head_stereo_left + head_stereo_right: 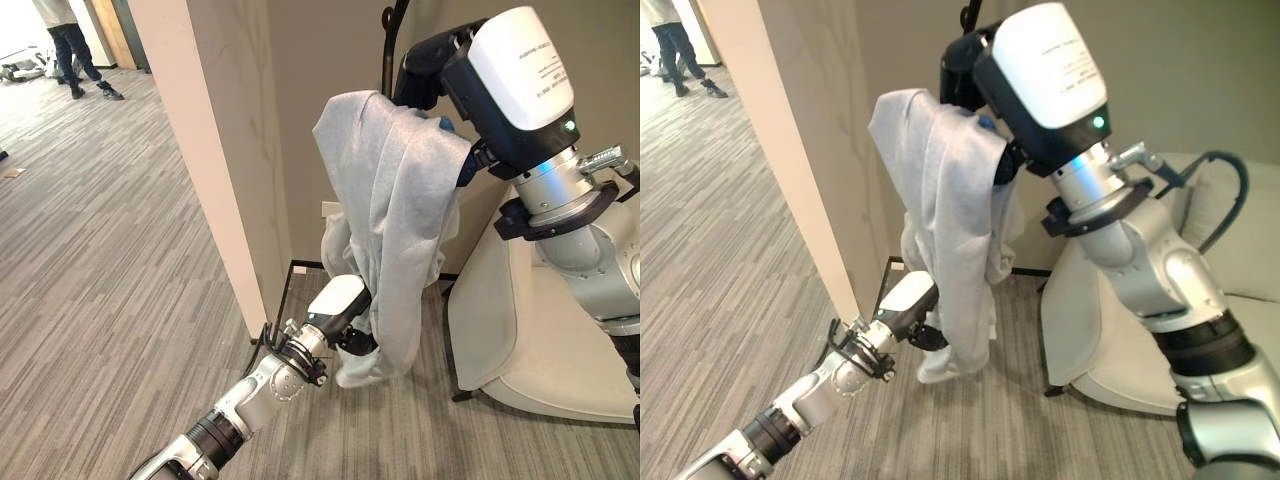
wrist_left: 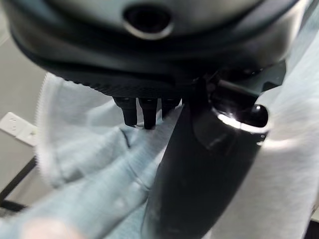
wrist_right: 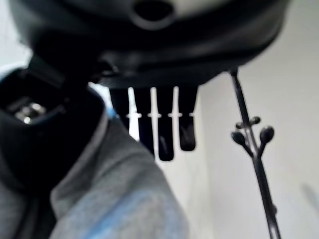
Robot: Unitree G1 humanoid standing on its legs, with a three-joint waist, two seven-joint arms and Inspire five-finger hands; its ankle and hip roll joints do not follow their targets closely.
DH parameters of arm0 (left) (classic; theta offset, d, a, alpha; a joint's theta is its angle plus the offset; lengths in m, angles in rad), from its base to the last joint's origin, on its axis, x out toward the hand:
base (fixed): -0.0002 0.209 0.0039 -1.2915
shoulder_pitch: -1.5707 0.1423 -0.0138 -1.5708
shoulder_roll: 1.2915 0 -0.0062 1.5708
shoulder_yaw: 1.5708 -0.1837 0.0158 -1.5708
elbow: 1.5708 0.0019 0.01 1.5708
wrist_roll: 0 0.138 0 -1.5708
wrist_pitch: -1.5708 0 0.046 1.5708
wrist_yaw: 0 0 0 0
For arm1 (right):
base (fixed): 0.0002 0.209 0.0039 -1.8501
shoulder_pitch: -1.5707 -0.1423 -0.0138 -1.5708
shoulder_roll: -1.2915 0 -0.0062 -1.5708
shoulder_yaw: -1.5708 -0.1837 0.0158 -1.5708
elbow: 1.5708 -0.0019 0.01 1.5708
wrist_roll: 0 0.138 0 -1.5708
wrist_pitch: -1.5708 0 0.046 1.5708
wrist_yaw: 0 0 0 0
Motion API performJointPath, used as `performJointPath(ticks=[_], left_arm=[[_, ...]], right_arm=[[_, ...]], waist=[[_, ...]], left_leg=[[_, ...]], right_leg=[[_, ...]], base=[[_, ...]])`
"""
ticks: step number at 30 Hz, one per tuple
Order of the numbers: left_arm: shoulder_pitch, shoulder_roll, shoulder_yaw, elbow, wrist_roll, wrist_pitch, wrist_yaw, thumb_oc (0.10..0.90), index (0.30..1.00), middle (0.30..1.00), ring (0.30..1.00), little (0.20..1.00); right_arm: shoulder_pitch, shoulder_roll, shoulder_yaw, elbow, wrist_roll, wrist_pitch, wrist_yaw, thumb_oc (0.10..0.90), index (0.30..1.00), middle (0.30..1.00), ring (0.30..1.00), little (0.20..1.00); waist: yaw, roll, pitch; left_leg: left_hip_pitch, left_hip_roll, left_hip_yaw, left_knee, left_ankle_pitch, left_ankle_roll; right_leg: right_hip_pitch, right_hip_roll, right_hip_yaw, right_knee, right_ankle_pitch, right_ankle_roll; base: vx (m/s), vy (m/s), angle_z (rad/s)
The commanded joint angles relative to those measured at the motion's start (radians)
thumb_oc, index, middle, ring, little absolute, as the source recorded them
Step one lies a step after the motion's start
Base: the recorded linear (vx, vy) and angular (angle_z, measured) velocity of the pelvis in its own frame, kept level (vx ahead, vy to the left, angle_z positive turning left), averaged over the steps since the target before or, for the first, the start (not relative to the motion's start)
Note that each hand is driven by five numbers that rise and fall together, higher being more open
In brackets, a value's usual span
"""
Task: Hang the clothes on the sofa on the clothes rack.
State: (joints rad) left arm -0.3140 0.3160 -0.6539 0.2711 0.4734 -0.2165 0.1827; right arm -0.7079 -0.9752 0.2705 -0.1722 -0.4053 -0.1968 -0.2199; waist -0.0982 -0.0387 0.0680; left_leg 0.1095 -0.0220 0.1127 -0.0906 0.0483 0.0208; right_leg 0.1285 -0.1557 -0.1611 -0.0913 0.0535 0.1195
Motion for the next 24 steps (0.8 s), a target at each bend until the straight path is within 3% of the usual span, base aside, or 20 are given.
performJointPath(ticks=[1,2,16,24], left_arm=[[-0.039,-0.029,-0.025,-0.003,-0.009,-0.043,0.035,0.508,0.462,0.462,0.462,0.462],[-0.039,-0.044,-0.036,0.001,-0.030,-0.046,0.024,0.400,0.300,0.300,0.300,0.300],[0.029,-0.096,0.046,0.083,-0.189,0.005,0.051,0.400,0.300,0.300,0.300,0.300],[0.103,-0.022,0.231,-0.004,-0.177,0.034,0.136,0.400,0.300,0.300,0.300,0.300]], right_arm=[[-0.191,0.065,-0.096,-0.007,0.105,0.018,-0.127,0.400,0.300,0.300,0.300,0.300],[-0.197,0.070,-0.094,0.000,0.108,0.019,-0.134,0.400,0.300,0.300,0.300,0.300],[-0.110,0.066,-0.179,0.012,0.114,0.042,-0.176,0.400,0.300,0.300,0.300,0.300],[0.060,-0.006,-0.313,-0.010,0.105,0.038,-0.176,0.400,0.300,0.300,0.300,0.300]], waist=[[0.037,-0.039,-0.111],[0.037,-0.043,-0.109],[0.037,-0.045,-0.115],[0.044,-0.043,-0.120]], left_leg=[[0.041,0.009,0.011,0.015,-0.183,0.016],[0.038,0.010,0.015,0.018,-0.176,0.015],[0.045,0.009,0.011,0.010,-0.184,0.020],[0.043,0.006,0.008,0.011,-0.186,0.021]], right_leg=[[-0.122,-0.034,0.039,0.122,-0.052,0.023],[-0.123,-0.034,0.036,0.122,-0.046,0.020],[-0.117,-0.031,0.040,0.118,-0.050,0.024],[-0.116,-0.035,0.033,0.120,-0.049,0.030]], base=[[-0.03,-0.024,-0.02],[-0.04,-0.025,-0.01],[0.01,0.000,0.00],[0.00,0.004,0.00]])
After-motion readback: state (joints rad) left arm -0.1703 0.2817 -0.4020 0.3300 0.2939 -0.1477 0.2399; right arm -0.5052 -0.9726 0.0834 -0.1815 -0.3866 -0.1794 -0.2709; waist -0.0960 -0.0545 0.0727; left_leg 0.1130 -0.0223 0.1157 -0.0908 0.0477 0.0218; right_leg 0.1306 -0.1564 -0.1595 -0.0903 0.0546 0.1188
